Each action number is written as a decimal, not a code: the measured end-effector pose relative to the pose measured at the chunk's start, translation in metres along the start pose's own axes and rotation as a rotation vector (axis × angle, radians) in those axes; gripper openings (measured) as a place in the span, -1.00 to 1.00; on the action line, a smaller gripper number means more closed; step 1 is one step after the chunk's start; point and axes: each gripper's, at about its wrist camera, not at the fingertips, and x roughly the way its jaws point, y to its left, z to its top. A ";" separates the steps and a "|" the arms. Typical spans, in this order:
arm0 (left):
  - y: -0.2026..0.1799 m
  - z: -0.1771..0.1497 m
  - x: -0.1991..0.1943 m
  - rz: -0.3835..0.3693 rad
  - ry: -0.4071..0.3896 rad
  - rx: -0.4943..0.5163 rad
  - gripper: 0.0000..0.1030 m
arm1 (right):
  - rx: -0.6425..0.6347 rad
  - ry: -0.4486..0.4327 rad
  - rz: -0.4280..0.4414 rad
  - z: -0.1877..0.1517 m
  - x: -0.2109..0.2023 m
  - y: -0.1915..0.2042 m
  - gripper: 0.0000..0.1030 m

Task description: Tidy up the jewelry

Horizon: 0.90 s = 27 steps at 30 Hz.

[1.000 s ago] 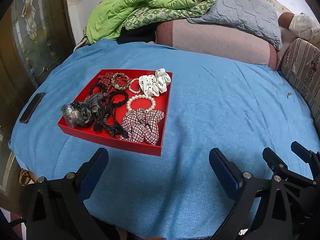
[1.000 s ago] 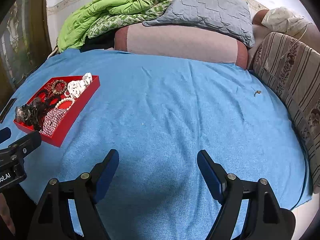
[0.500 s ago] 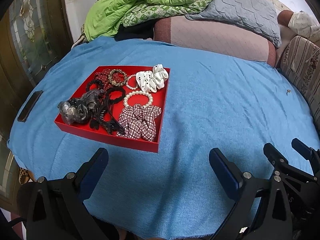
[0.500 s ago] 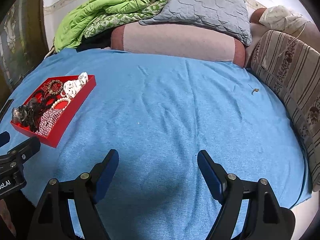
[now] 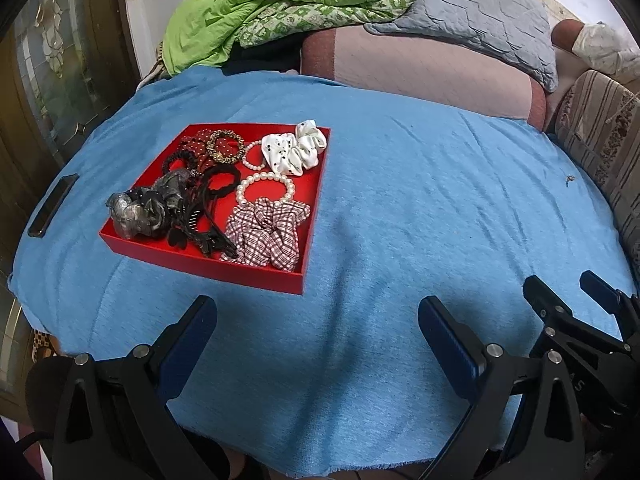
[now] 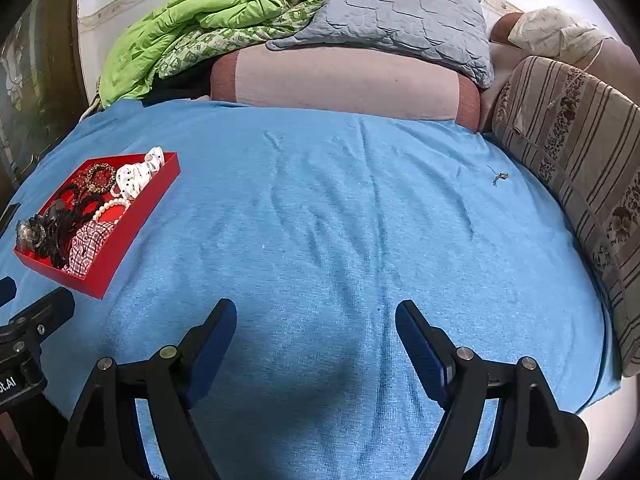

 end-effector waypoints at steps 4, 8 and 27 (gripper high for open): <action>-0.005 -0.002 -0.002 -0.007 -0.001 0.009 0.95 | -0.001 -0.002 0.001 -0.001 -0.001 0.000 0.69; -0.007 -0.003 -0.003 -0.006 -0.002 0.016 0.95 | 0.001 -0.005 -0.003 -0.001 -0.001 0.000 0.69; 0.000 -0.003 0.002 0.029 0.002 -0.002 0.95 | 0.001 -0.006 0.001 -0.002 -0.002 -0.004 0.69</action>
